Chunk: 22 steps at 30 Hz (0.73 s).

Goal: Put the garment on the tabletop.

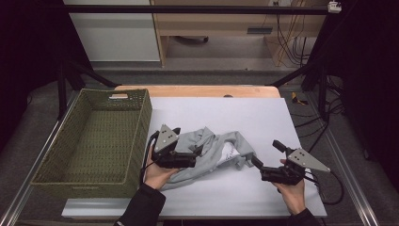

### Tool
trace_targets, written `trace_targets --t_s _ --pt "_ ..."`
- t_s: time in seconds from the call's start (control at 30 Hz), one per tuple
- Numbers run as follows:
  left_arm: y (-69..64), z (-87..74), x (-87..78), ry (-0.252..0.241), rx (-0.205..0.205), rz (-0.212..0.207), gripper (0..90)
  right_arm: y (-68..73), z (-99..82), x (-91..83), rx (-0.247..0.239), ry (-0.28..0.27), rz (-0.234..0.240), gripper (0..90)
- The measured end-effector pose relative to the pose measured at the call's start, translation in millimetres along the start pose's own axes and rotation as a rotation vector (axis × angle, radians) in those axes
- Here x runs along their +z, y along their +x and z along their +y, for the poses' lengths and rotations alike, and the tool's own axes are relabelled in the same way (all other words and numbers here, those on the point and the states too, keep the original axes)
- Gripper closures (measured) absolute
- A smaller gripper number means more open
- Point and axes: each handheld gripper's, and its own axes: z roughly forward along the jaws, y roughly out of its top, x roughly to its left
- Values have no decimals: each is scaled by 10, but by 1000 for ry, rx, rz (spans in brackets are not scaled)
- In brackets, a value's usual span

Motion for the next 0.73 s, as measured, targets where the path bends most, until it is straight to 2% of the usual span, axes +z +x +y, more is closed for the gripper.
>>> trace_targets --t_s 0.1,0.33,0.4,0.5,0.73 --pt "-19 -85 -82 -16 18 15 55 -2 0 2 2 -2 0 4" --pt "25 -255 -205 -43 -20 4 54 -6 -6 -6 5 -4 2 4" --pt "39 -301 -237 -68 -26 3 51 -16 -8 -10 1 -3 4 4" --pt "44 -341 -279 -86 -23 5 51 -13 -11 -16 10 1 5 4" --pt "74 -379 -315 -84 -21 13 51 -12 -15 -18 5 3 8 4"
